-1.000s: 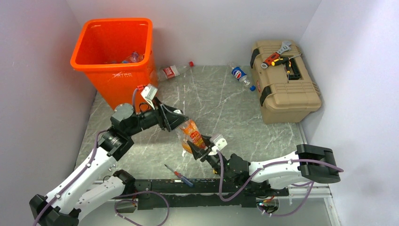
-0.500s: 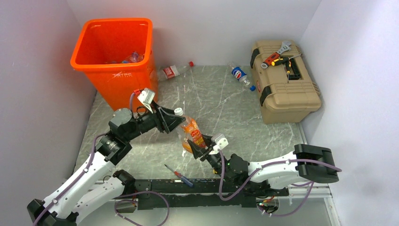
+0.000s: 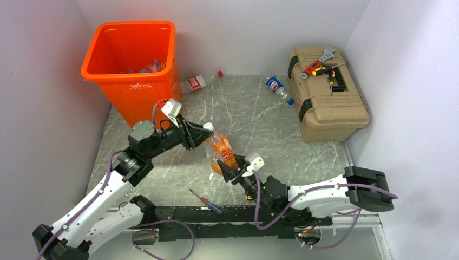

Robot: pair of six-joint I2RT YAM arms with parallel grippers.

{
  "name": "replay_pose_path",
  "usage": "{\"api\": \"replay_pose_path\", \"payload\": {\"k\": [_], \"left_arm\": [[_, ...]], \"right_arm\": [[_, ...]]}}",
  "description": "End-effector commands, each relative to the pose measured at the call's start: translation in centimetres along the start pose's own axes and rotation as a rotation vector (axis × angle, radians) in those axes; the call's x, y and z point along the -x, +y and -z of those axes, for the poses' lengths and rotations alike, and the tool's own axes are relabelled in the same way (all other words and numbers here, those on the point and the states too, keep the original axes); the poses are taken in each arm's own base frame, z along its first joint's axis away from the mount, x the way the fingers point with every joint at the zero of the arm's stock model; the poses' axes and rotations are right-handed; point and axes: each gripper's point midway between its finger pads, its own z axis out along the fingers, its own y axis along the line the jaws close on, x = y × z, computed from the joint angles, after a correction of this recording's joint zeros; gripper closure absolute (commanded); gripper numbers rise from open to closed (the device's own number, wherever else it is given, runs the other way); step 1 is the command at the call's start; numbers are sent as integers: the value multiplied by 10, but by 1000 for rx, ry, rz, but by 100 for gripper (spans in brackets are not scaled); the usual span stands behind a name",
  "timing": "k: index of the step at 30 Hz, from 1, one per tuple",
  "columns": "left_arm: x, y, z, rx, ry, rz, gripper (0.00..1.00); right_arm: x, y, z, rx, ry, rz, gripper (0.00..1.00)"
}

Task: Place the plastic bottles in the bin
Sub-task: Pick up the plastic bottle at the center of the board.

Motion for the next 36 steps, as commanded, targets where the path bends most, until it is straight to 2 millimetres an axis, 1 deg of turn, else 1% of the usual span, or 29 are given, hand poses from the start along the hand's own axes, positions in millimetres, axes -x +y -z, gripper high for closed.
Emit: {"api": "replay_pose_path", "payload": {"k": [1, 2, 3, 4, 6, 9, 10, 11, 13, 15, 17, 18, 20, 21, 24, 26, 27, 28, 30, 31, 32, 34, 36], "left_arm": [[31, -26, 2, -70, -44, -72, 100], [37, -28, 3, -66, -58, -84, 100], [39, -26, 3, -47, -55, -91, 100], [45, -25, 4, -30, -64, -104, 100], [62, -25, 7, 7, -98, -144, 100], [96, -27, 14, 78, -152, -219, 100], [111, -29, 17, 103, -170, -254, 100], [125, -26, 20, 152, -182, -277, 100], [158, -16, 26, 283, -217, -332, 100], [195, 6, 32, 470, -270, -409, 100], [235, 20, 41, 636, -327, -512, 100], [261, 20, 48, 706, -373, -570, 100], [301, 35, 57, 868, -425, -657, 100], [319, 45, 62, 948, -440, -675, 100], [362, 70, 77, 1098, -526, -691, 100], [385, 84, 90, 1168, -612, -691, 100], [396, 94, 99, 1210, -648, -698, 100], [402, 104, 104, 1249, -665, -714, 100], [404, 136, 106, 1323, -647, -726, 100], [400, 155, 103, 1337, -619, -724, 100], [393, 177, 98, 1350, -590, -721, 100], [378, 210, 91, 1347, -531, -707, 100], [366, 239, 86, 1346, -479, -683, 100]], "right_arm": [[13, 11, -1, 51, 22, -46, 49], [15, 12, -1, 49, 34, -66, 24], [17, 12, -1, 47, 49, -73, 3], [19, 13, -1, 49, 67, -73, 1], [26, 17, 0, 66, 108, -73, 0], [48, 27, 2, 114, 179, -83, 0], [59, 30, 2, 124, 198, -94, 0], [70, 32, 2, 135, 212, -102, 0], [91, 38, 6, 191, 230, -105, 0], [113, 41, 11, 236, 220, -106, 0], [125, 38, 17, 252, 211, -113, 0], [127, 31, 18, 233, 204, -110, 0], [123, 26, 23, 232, 200, -113, 0], [120, 24, 26, 231, 201, -112, 0], [110, 17, 33, 230, 203, -110, 0], [107, 12, 39, 230, 197, -115, 0], [108, 9, 42, 231, 190, -120, 0], [106, 6, 45, 231, 190, -120, 0], [104, 0, 51, 231, 183, -126, 0], [103, -3, 54, 232, 178, -130, 0], [100, -5, 57, 232, 178, -129, 0], [101, -10, 62, 232, 173, -133, 0], [100, -13, 65, 231, 174, -133, 0]]}}
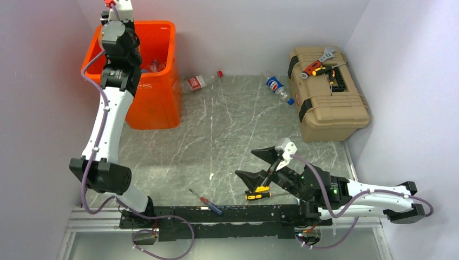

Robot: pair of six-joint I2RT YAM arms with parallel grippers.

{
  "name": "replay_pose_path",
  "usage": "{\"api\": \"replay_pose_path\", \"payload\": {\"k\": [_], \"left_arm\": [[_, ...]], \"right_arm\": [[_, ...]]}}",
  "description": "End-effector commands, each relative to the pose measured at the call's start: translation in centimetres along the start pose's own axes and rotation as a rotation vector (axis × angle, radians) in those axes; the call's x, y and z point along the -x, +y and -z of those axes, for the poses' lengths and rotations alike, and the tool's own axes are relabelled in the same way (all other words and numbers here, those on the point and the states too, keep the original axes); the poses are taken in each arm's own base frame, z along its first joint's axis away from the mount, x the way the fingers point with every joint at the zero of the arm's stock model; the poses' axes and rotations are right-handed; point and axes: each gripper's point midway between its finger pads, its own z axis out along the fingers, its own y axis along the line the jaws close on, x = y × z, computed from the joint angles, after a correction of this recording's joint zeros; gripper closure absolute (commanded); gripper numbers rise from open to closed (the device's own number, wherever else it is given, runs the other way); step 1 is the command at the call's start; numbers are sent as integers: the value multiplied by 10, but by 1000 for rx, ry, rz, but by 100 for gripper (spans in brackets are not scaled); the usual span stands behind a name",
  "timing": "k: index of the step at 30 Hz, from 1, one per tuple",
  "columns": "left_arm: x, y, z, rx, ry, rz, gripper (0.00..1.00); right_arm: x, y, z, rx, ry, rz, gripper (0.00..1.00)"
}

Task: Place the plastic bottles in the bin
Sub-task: Pick up the plastic bottle at the center of the board, then place the plastic bottle in the trash bin.

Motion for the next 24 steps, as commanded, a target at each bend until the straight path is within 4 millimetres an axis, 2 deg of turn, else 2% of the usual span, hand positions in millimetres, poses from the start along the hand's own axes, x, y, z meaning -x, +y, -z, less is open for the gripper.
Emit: {"api": "replay_pose_path", "payload": {"k": [1, 3, 5, 8, 13, 15, 17, 19, 22, 24], "left_arm": [[-33, 2, -27, -8, 18, 17, 100], [-56, -3, -39, -35, 67, 22, 100], [-70, -10, -48, -55, 81, 30, 100], [-93, -31, -60, -141, 130, 82, 100], [-137, -77, -52, -315, 295, 219, 100], [-143, -90, -45, -382, 333, 245, 100], [-138, -99, -41, -438, 325, 261, 100], [-126, -96, -43, -434, 299, 265, 96], [-102, -73, -47, -336, 243, 254, 39], [-76, -56, -44, -286, 175, 261, 14]], "right_arm": [[8, -3, 9, 12, -30, -23, 0], [4, -4, 9, 10, -20, -17, 0], [1, -4, 8, 8, -18, -15, 0], [-7, -3, 4, 5, -8, -9, 0], [-11, -3, 1, -1, 7, 0, 0], [-10, -3, 1, -1, 0, -4, 0], [-9, -4, 1, -3, -7, -8, 0], [-10, -4, 0, -5, -6, -7, 0], [-12, -5, -1, -11, 9, 3, 0], [-14, -6, -1, -12, 13, 5, 0]]}}
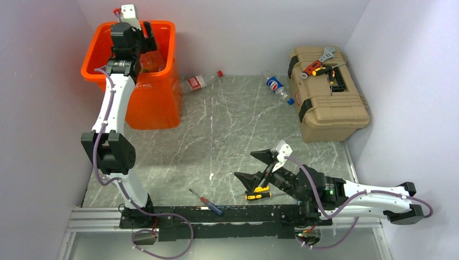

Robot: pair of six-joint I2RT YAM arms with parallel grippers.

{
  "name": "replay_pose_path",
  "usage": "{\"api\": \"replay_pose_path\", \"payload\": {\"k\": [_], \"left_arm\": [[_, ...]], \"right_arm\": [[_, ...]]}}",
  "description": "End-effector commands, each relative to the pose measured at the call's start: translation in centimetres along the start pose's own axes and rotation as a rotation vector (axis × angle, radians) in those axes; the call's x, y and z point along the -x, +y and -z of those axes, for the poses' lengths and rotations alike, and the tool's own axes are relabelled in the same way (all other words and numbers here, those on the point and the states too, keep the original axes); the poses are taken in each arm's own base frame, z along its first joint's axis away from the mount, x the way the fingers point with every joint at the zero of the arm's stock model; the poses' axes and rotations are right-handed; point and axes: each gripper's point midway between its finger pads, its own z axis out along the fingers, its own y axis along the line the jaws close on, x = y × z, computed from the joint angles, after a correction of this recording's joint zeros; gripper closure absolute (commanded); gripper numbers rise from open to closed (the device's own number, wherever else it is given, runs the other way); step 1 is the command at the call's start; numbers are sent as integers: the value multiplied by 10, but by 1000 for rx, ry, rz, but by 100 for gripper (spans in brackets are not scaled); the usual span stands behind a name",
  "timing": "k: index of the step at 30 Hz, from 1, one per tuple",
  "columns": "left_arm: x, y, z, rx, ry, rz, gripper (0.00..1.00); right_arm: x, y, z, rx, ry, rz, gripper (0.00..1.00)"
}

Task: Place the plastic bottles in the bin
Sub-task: Place the plastic bottle in the trash bin.

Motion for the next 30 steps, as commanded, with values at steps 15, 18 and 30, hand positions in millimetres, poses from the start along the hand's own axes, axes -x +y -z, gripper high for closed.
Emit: {"api": "replay_pose_path", "payload": {"k": [15, 18, 30], "left_arm": [[128, -142, 219, -414, -243, -111, 1], [83, -185, 246, -538, -144, -164, 0], [-81, -249, 348, -877, 72, -231, 0]], "right_arm": [[9, -92, -31, -513, 44, -69, 1], [-2, -136, -47, -601, 110, -174, 2], [-17, -279, -89, -982, 122, -158, 1]]}}
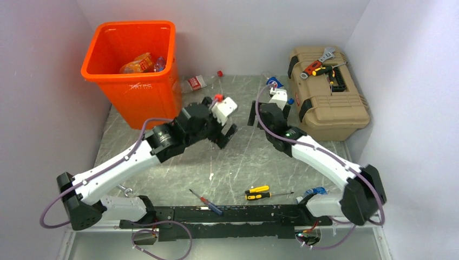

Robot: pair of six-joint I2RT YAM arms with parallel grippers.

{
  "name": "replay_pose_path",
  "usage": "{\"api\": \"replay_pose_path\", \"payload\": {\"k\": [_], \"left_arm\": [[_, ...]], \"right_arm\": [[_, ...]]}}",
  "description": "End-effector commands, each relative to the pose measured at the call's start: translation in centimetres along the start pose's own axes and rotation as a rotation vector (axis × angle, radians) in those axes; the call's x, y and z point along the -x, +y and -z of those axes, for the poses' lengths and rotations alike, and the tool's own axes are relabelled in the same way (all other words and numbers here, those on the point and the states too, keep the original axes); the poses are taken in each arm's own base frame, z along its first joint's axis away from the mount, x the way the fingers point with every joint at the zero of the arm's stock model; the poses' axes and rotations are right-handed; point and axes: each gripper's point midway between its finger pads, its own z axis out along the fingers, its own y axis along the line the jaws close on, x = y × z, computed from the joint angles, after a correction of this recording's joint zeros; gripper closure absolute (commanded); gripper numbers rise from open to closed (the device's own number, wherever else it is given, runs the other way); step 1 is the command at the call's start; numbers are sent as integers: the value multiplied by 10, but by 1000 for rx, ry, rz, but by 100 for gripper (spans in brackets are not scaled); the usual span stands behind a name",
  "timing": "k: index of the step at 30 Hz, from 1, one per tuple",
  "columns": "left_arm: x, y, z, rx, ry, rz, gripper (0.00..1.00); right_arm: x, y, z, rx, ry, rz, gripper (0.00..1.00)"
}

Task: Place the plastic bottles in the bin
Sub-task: Place the plastic bottle in the trash bin.

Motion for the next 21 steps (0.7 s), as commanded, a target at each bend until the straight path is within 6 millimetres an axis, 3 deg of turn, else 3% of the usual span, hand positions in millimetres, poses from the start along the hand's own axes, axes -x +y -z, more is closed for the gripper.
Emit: {"api": "replay_pose_path", "payload": {"k": [1, 6, 10, 13, 21], "left_arm": [[15, 2, 47, -9, -162, 79, 0], [-17, -11, 69, -75, -179, 163, 0], [-45, -20, 83, -113, -126, 201, 1], [-61, -20, 83, -105, -121, 212, 0], [-74, -23, 77, -115, -59, 195, 1]], "right_arm": [[30, 2, -48, -77, -107, 25, 0], [30, -5, -120, -194, -93, 167, 0], [37, -14, -166, -270, -99, 264, 0], [37, -24, -191, -310, -103, 322, 0], [26, -71, -241, -417, -16, 398, 0]]}}
